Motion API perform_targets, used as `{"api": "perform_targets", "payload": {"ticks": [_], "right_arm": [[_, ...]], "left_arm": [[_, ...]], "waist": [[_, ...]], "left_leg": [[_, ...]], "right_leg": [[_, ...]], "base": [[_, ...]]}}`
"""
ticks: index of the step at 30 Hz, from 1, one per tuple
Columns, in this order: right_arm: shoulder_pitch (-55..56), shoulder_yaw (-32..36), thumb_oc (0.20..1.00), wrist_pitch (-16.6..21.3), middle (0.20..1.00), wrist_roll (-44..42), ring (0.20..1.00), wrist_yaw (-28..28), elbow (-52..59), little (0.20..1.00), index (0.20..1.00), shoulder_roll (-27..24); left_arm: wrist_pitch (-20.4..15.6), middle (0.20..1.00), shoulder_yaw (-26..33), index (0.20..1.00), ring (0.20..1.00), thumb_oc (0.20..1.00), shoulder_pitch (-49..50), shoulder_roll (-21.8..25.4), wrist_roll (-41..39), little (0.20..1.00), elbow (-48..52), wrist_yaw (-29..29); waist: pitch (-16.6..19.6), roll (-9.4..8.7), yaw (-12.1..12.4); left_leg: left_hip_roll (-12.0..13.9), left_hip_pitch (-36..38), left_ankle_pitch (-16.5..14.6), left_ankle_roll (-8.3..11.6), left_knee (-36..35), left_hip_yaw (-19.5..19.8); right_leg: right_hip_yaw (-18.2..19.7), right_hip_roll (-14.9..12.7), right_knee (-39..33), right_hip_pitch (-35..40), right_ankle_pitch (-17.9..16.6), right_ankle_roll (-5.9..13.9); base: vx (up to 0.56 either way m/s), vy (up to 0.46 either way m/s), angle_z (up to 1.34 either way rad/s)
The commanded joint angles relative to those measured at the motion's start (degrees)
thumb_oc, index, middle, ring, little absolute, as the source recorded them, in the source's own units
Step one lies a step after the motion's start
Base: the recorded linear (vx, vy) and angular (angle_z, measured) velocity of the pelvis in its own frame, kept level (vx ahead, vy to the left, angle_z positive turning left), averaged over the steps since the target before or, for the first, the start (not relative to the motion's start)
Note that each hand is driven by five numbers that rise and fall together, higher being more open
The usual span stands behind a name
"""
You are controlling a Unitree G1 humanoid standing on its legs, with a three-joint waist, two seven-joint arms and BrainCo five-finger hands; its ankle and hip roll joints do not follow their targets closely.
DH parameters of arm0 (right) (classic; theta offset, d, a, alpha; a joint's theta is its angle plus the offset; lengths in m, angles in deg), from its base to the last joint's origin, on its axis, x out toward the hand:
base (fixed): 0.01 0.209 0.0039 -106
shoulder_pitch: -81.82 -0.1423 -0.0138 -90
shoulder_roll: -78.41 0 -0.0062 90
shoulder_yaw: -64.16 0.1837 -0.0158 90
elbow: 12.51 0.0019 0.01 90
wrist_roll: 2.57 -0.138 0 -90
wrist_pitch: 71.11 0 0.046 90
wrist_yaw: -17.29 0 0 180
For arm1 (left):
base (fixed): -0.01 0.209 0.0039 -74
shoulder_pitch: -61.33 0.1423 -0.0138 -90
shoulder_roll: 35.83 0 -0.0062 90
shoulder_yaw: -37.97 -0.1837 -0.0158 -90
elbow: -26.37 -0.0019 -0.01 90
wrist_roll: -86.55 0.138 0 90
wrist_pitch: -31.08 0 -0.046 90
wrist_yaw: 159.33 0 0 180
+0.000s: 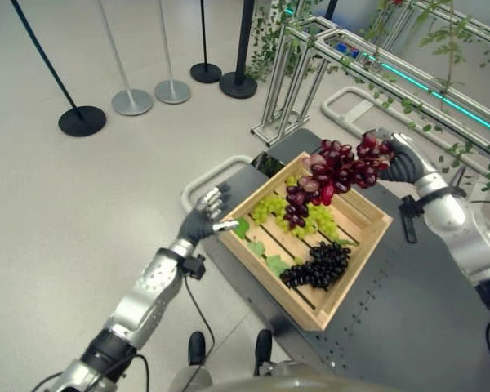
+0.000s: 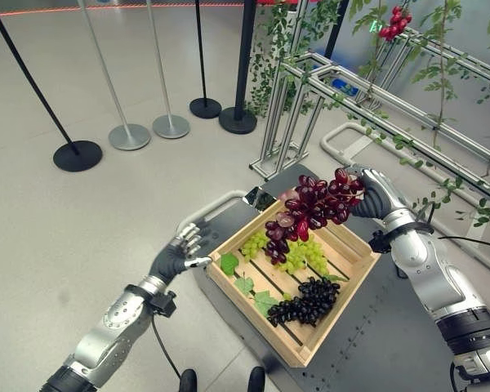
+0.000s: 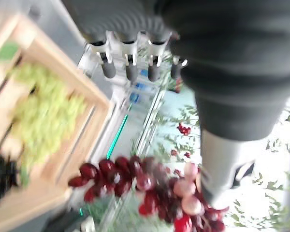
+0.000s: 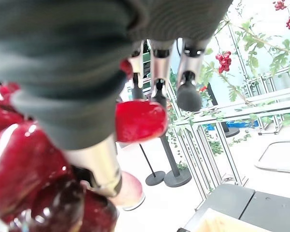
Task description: Pick up the fruits from the basket on one side to the basket on the other side
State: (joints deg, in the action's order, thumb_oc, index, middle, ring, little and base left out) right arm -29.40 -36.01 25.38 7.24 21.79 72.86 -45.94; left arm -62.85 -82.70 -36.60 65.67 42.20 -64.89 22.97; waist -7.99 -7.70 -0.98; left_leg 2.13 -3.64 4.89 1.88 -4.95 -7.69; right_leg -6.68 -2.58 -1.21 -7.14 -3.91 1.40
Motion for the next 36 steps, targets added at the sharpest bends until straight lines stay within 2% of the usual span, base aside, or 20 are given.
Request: {"api": "perform_targets", "payload": {"ticks": [1, 2, 3, 4, 5, 6, 9, 20, 28, 31, 32, 33, 35, 36], "right_arm": [[-5.75, -0.18, 0.200, 2.52, 0.200, -3.67, 0.200, 1.36, 3.74, 0.200, 0.200, -3.65], [-5.71, -0.10, 0.200, 2.49, 0.200, -3.70, 0.200, 1.31, 3.80, 0.200, 0.200, -3.67], [-5.09, 0.63, 0.200, 2.39, 0.200, -3.92, 0.200, 0.34, 5.11, 0.200, 0.200, -4.18], [-4.96, 0.80, 0.200, 2.30, 0.200, -3.92, 0.200, 0.24, 5.28, 0.200, 0.200, -4.19], [-4.01, 2.05, 0.200, 2.42, 0.200, -4.04, 0.200, -0.30, 5.95, 0.200, 0.200, -4.39], [-3.21, 2.94, 0.200, 2.37, 0.200, -4.10, 0.200, -0.58, 6.32, 0.200, 0.200, -4.40], [-2.00, 4.31, 0.200, 2.14, 0.200, -4.52, 0.200, -1.21, 6.88, 0.200, 0.200, -4.30], [0.50, 6.36, 0.200, 1.78, 0.200, -5.62, 0.200, -2.72, 8.70, 0.200, 0.200, -4.03], [-0.94, 4.43, 0.200, 1.98, 0.200, -6.04, 0.200, -2.86, 8.55, 0.200, 0.200, -4.13], [-1.06, 3.46, 0.200, 1.22, 0.200, -6.12, 0.200, -3.37, 7.41, 0.200, 0.200, -4.31], [-0.93, 3.48, 0.686, 0.98, 0.686, -5.48, 0.686, -3.05, 6.64, 0.686, 0.686, -4.22], [-0.96, 3.41, 1.000, 1.00, 1.000, -5.43, 1.000, -3.01, 6.60, 1.000, 1.000, -4.19], [0.52, 4.42, 1.000, 0.72, 1.000, -5.07, 1.000, -2.83, 6.40, 1.000, 1.000, -3.58], [2.77, 5.90, 1.000, -0.01, 1.000, -5.19, 1.000, -2.39, 3.65, 1.000, 1.000, -2.68]], "left_arm": [[-1.64, 1.000, -1.20, 1.000, 1.000, 1.000, -5.56, 3.74, 9.90, 1.000, 1.35, 1.71], [-1.63, 1.000, -1.22, 1.000, 1.000, 1.000, -5.55, 3.68, 10.11, 1.000, 1.37, 1.66], [-2.10, 1.000, 0.35, 1.000, 1.000, 1.000, -7.34, 4.37, 18.42, 1.000, 1.23, 0.62], [-2.07, 1.000, 0.35, 1.000, 1.000, 1.000, -7.32, 4.28, 18.72, 1.000, 1.26, 0.57], [-3.03, 1.000, 2.21, 1.000, 1.000, 1.000, -8.51, 4.89, 25.65, 1.000, 1.95, -0.09], [-3.37, 1.000, 3.39, 1.000, 1.000, 1.000, -9.17, 5.08, 29.32, 1.000, 2.51, -1.26], [-3.69, 1.000, 4.10, 1.000, 1.000, 1.000, -10.22, 5.38, 33.42, 1.000, 3.85, -1.24], [-3.75, 1.000, 2.19, 1.000, 1.000, 1.000, -13.99, 2.66, 37.12, 1.000, 3.83, -0.92], [-3.59, 1.000, -1.72, 1.000, 1.000, 1.000, -17.83, 0.86, 37.99, 1.000, 2.14, -0.36], [-3.47, 1.000, -1.47, 1.000, 1.000, 1.000, -17.60, 0.93, 37.85, 1.000, 1.62, -0.59], [-3.43, 1.000, -1.01, 1.000, 1.000, 1.000, -16.90, 1.14, 37.79, 1.000, 1.36, -0.54], [-3.44, 1.000, -0.98, 1.000, 1.000, 1.000, -16.83, 1.16, 37.79, 1.000, 1.40, -0.52], [-3.32, 1.000, 0.76, 1.000, 1.000, 1.000, -14.26, 1.97, 37.23, 1.000, 0.95, -0.53], [-3.37, 1.000, 5.29, 1.000, 1.000, 1.000, -8.68, 3.35, 34.49, 1.000, -0.63, -1.10]], "waist": [[4.44, -1.80, -0.61], [4.38, -1.80, -0.56], [4.72, -1.83, -0.61], [4.66, -1.83, -0.56], [4.95, -1.75, -0.43], [5.07, -1.72, -0.39], [5.29, -1.59, -0.24], [5.61, -0.99, -0.89], [5.12, -1.32, -1.23], [4.62, -1.11, -1.11], [4.37, -1.00, -1.02], [4.39, -1.00, -1.03], [4.02, -0.69, -0.87], [3.46, -0.25, -0.11]], "left_leg": [[0.19, 0.30, -2.12, -0.24, 0.57, 0.35], [0.19, 0.34, -2.15, -0.24, 0.58, 0.33], [0.24, 0.69, -2.34, -0.21, 0.54, 0.16], [0.24, 0.71, -2.38, -0.21, 0.56, 0.15], [0.28, 0.88, -2.51, -0.16, 0.57, 0.06], [0.27, 0.97, -2.60, -0.12, 0.58, 0.02], [0.33, 1.09, -2.71, -0.04, 0.57, -0.11], [0.47, 1.26, -2.79, 0.14, 0.48, -0.57], [0.71, 1.20, -2.77, 0.17, 0.63, -1.03], [0.63, 1.03, -2.73, 0.15, 0.75, -0.98], [0.62, 0.97, -2.70, 0.12, 0.73, -0.97], [0.62, 1.00, -2.70, 0.11, 0.72, -0.99], [0.55, 0.94, -2.62, 0.12, 0.67, -0.96], [0.42, 0.69, -2.41, 0.13, 0.62, -0.81]], "right_leg": [[-1.11, -5.17, 1.77, -2.58, -4.92, 8.06], [-1.09, -5.16, 1.76, -2.54, -4.92, 8.06], [-1.01, -5.05, 1.74, -2.38, -4.81, 8.12], [-1.00, -5.04, 1.75, -2.35, -4.80, 8.12], [-0.98, -5.00, 1.61, -2.12, -4.63, 8.17], [-0.89, -4.97, 1.53, -1.96, -4.56, 8.16], [-0.78, -4.95, 1.40, -1.75, -4.44, 8.20], [-0.57, -5.00, 0.86, -1.46, -4.62, 8.30], [0.04, -4.81, 0.74, -1.55, -4.72, 8.24], [0.11, -4.82, 0.82, -1.73, -4.76, 8.17], [0.15, -4.88, 0.73, -1.72, -4.80, 8.16], [0.17, -4.87, 0.72, -1.69, -4.81, 8.16], [0.01, -5.01, 0.59, -1.64, -4.92, 8.17], [-0.21, -5.19, 0.39, -1.69, -4.93, 8.08]], "base": [[0.04, 0.006, -0.03], [0.06, 0.002, -0.02], [0.00, 0.000, 0.00], [0.05, -0.003, -0.03], [0.03, 0.001, -0.06], [0.03, -0.001, -0.08], [0.01, -0.001, -0.03], [0.00, -0.002, -0.02], [0.00, -0.003, -0.01], [0.00, 0.000, 0.00], [0.00, 0.000, 0.00], [0.00, 0.000, 0.00], [0.00, 0.000, 0.00], [0.00, 0.000, 0.00]]}}
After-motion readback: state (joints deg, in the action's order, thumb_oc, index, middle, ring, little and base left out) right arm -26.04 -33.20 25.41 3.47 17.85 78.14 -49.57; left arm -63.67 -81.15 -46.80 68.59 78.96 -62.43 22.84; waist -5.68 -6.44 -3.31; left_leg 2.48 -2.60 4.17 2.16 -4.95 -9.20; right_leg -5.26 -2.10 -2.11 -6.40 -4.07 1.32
